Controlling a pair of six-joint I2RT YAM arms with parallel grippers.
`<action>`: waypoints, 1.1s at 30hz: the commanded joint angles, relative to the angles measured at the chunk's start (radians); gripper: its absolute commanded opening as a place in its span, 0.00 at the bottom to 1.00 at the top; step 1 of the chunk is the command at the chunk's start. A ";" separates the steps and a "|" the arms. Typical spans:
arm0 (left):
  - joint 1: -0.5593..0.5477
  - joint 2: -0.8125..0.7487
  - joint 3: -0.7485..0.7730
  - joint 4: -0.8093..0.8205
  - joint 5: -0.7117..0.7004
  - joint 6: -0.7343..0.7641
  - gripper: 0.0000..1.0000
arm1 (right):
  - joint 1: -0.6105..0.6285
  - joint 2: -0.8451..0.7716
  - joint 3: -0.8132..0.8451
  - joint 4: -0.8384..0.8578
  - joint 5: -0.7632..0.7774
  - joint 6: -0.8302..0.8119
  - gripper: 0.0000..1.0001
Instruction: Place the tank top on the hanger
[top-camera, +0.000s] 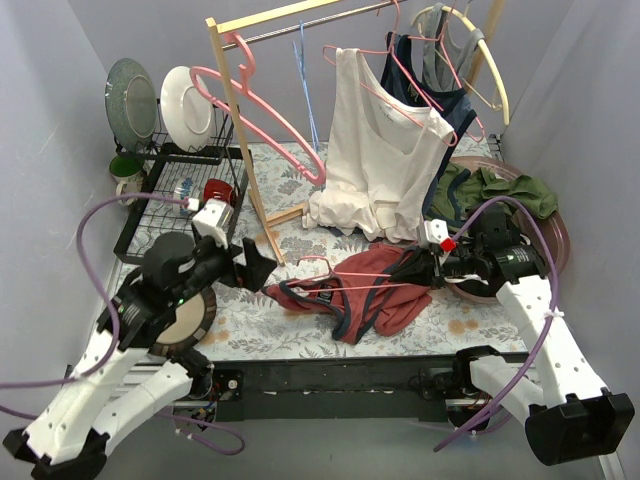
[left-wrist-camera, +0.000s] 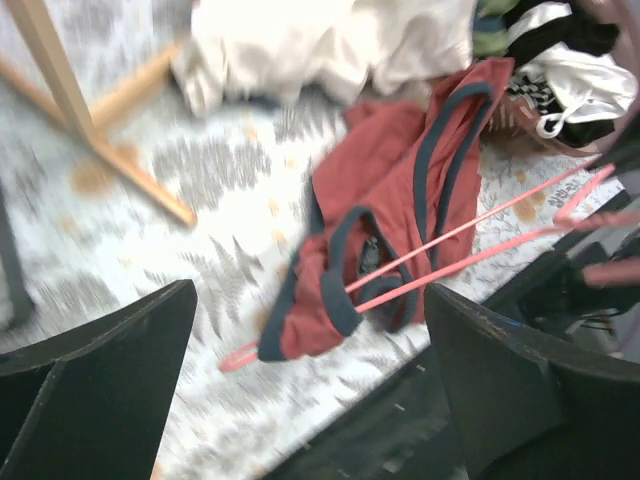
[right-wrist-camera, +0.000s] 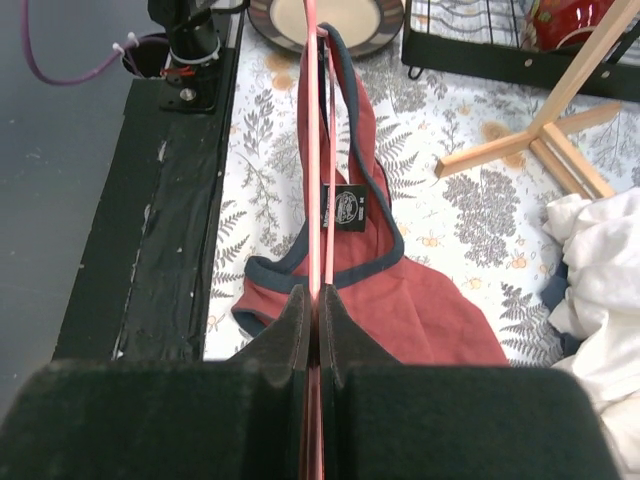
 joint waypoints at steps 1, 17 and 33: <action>0.006 -0.185 -0.145 0.246 0.182 0.372 0.98 | -0.017 0.012 0.061 -0.042 -0.116 -0.027 0.01; 0.006 -0.062 -0.244 0.095 0.669 0.910 0.91 | -0.014 0.032 0.107 -0.047 -0.150 0.005 0.01; 0.006 0.107 -0.318 0.242 0.726 0.866 0.23 | -0.014 0.027 0.072 0.013 -0.173 0.061 0.01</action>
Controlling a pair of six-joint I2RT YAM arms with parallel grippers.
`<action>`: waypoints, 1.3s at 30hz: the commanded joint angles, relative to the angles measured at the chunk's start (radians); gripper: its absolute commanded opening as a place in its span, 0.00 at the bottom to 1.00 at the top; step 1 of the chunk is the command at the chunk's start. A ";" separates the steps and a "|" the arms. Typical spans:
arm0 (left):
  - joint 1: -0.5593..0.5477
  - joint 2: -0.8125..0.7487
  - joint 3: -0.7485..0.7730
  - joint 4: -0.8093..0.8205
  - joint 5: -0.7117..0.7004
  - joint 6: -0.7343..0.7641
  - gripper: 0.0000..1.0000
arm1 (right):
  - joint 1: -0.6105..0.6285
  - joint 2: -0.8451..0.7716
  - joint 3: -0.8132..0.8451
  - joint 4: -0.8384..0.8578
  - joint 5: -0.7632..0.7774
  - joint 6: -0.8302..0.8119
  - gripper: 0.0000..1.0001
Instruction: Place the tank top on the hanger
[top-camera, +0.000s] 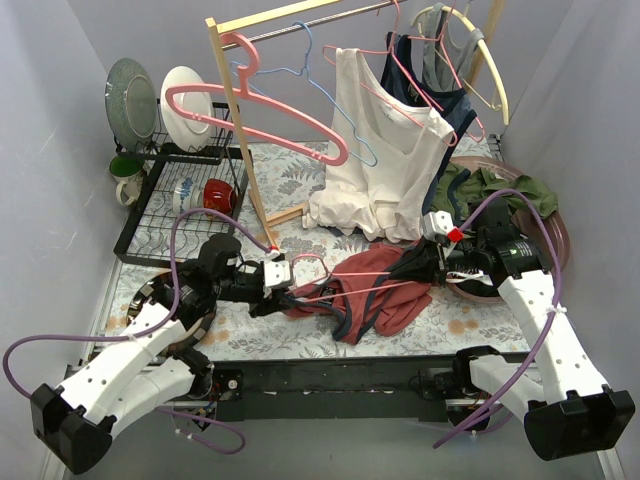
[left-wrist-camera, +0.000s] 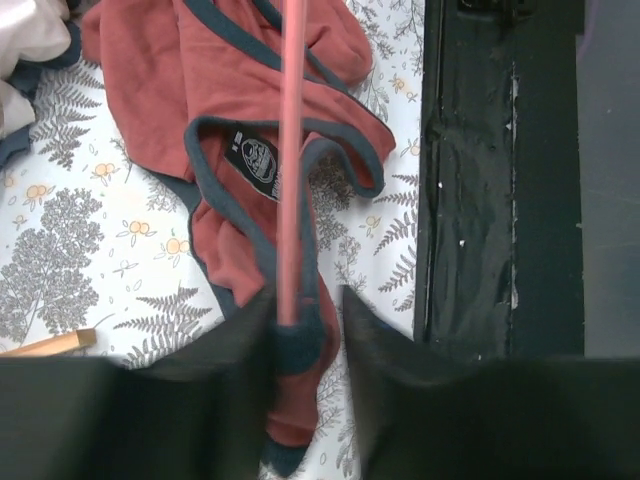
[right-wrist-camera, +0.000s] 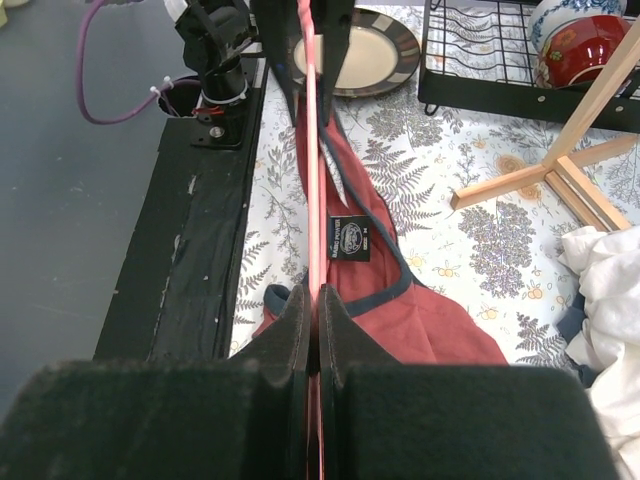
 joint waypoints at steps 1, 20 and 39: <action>0.001 0.019 -0.009 0.084 0.057 -0.030 0.16 | -0.001 -0.005 -0.002 0.049 -0.079 0.030 0.01; 0.001 -0.022 0.055 0.084 -0.031 -0.515 0.00 | -0.002 -0.138 0.226 0.083 0.643 0.248 0.99; 0.001 -0.083 -0.004 0.218 -0.072 -0.765 0.00 | 0.628 0.073 -0.148 0.038 0.482 -0.293 0.76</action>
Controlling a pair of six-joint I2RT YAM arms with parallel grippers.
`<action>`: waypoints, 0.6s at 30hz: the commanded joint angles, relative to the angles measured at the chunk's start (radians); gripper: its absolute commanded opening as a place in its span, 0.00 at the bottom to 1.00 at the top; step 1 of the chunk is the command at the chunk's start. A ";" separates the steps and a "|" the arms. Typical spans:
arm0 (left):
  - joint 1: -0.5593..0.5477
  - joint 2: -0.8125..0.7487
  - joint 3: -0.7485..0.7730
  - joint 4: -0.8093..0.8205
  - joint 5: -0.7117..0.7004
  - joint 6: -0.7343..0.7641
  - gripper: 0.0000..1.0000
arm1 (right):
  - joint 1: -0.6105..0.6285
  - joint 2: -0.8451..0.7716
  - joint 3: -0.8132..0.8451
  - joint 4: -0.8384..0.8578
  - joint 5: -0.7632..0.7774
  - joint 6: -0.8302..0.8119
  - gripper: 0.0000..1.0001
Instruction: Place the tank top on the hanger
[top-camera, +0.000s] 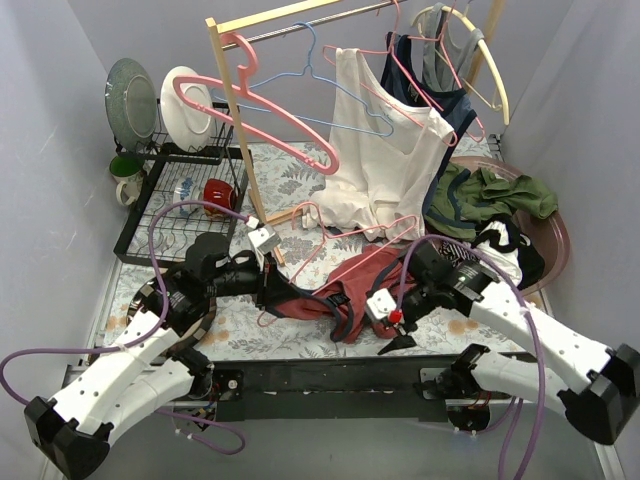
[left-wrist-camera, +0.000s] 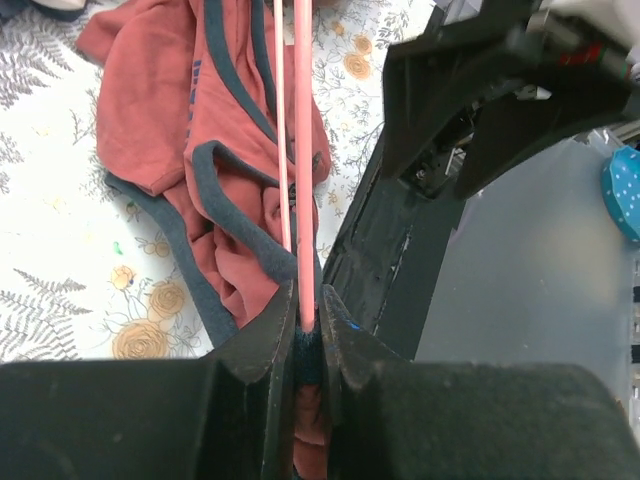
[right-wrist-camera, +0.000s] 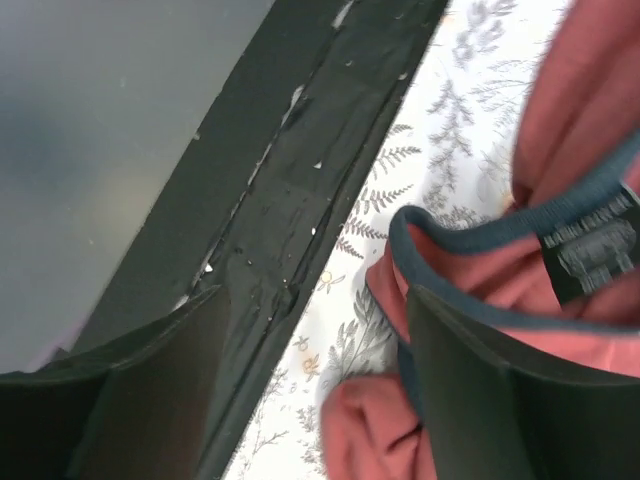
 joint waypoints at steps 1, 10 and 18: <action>0.000 -0.027 -0.015 0.042 -0.012 -0.049 0.00 | 0.145 0.101 0.071 0.080 0.119 -0.096 0.74; 0.000 -0.018 -0.010 0.037 -0.003 -0.048 0.00 | 0.352 0.280 0.136 0.140 0.399 -0.105 0.72; 0.000 -0.036 -0.012 0.030 -0.002 -0.040 0.00 | 0.379 0.400 0.142 0.160 0.507 -0.111 0.65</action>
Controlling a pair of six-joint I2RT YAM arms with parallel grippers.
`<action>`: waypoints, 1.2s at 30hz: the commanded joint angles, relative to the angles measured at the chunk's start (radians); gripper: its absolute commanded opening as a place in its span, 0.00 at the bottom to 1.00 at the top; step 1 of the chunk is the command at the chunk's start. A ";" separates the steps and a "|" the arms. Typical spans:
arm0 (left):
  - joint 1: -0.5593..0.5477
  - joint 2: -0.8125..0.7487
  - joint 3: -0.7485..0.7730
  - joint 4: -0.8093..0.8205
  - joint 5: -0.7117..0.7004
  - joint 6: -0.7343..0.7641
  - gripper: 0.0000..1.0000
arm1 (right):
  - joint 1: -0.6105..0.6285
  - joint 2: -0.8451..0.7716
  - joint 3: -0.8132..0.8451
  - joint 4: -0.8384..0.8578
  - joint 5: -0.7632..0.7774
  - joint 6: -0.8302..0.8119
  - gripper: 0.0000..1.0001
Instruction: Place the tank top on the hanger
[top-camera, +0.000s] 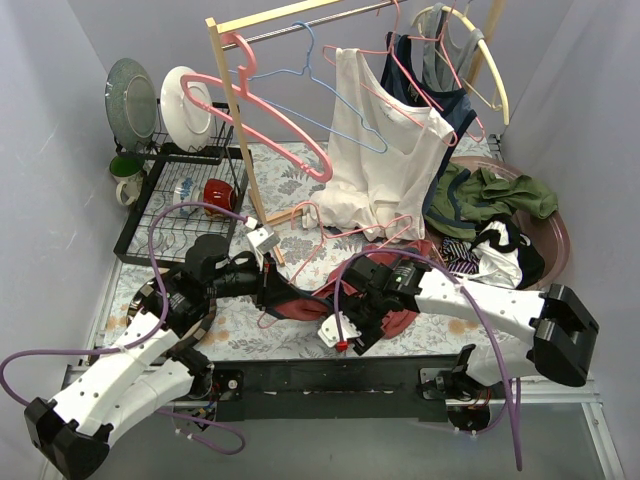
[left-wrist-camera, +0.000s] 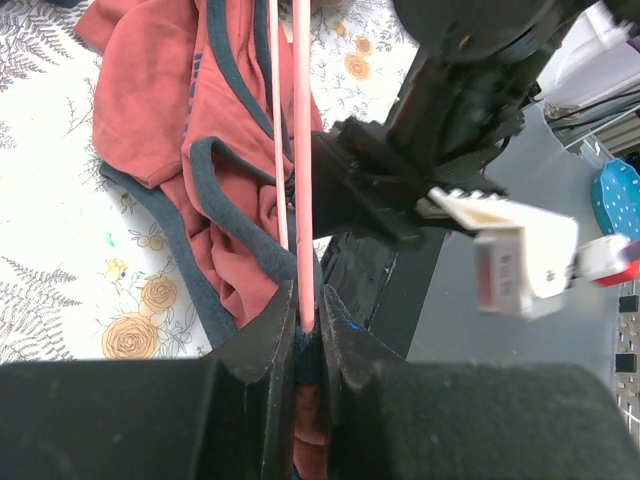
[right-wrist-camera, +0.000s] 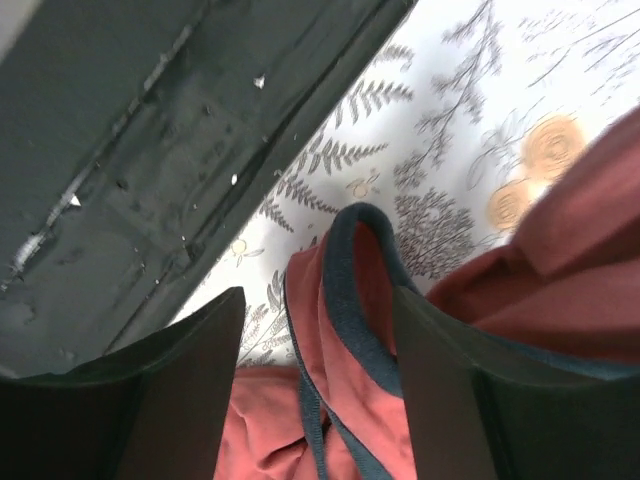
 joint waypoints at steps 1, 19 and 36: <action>0.000 -0.027 0.006 0.021 0.010 0.008 0.00 | 0.030 0.044 0.014 0.017 0.085 -0.015 0.61; 0.000 -0.075 0.058 -0.054 0.022 0.103 0.00 | -0.461 -0.433 -0.073 -0.180 0.140 -0.125 0.01; 0.000 -0.027 0.121 -0.163 0.091 0.221 0.00 | -1.119 -0.400 0.184 -0.197 -0.108 -0.388 0.01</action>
